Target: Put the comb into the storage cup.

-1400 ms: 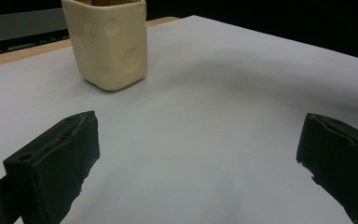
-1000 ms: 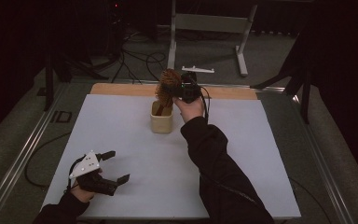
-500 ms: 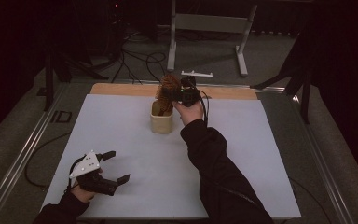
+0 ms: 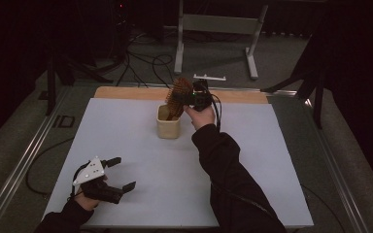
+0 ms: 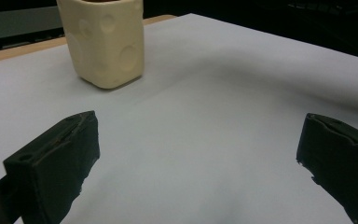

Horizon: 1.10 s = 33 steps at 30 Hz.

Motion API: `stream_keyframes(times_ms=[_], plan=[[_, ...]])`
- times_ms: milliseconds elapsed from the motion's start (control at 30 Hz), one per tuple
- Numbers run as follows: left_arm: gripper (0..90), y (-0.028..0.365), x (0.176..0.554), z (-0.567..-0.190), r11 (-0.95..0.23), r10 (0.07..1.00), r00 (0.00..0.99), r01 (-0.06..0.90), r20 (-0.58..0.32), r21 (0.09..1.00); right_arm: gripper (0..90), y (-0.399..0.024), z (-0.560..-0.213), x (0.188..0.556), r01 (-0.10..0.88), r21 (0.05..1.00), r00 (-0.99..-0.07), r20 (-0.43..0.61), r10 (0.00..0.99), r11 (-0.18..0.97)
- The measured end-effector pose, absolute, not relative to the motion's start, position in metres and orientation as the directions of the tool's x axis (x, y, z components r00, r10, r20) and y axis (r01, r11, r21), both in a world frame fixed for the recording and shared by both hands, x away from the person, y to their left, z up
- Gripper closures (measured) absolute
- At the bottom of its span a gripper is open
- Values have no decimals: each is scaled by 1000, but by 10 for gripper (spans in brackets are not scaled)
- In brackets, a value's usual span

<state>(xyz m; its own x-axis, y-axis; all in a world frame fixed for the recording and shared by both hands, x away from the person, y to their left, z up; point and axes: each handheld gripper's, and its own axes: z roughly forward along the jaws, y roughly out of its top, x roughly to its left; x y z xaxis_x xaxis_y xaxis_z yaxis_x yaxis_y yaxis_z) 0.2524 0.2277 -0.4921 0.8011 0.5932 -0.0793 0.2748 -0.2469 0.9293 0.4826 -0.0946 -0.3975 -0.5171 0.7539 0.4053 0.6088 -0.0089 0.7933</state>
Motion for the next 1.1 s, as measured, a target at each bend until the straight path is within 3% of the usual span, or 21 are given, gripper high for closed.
stream_keyframes(times_ms=[300,433,700,800,1100], plan=[[0,228,252,-492,-246,591,803,273,-80,930,443,-96,-398,483,602,799,-528,384,758,15],[0,228,252,-492,-245,592,802,273,-80,930,324,-93,-398,482,587,807,-542,341,768,56],[0,228,252,-492,-243,591,803,274,-82,931,124,-100,-397,481,588,807,-560,361,745,51],[0,228,252,-492,-243,591,803,274,-82,931,104,-101,-397,480,580,808,-581,320,749,105],[0,227,252,-491,-244,589,804,270,-79,931,99,-112,-395,476,551,826,-597,293,747,116]])
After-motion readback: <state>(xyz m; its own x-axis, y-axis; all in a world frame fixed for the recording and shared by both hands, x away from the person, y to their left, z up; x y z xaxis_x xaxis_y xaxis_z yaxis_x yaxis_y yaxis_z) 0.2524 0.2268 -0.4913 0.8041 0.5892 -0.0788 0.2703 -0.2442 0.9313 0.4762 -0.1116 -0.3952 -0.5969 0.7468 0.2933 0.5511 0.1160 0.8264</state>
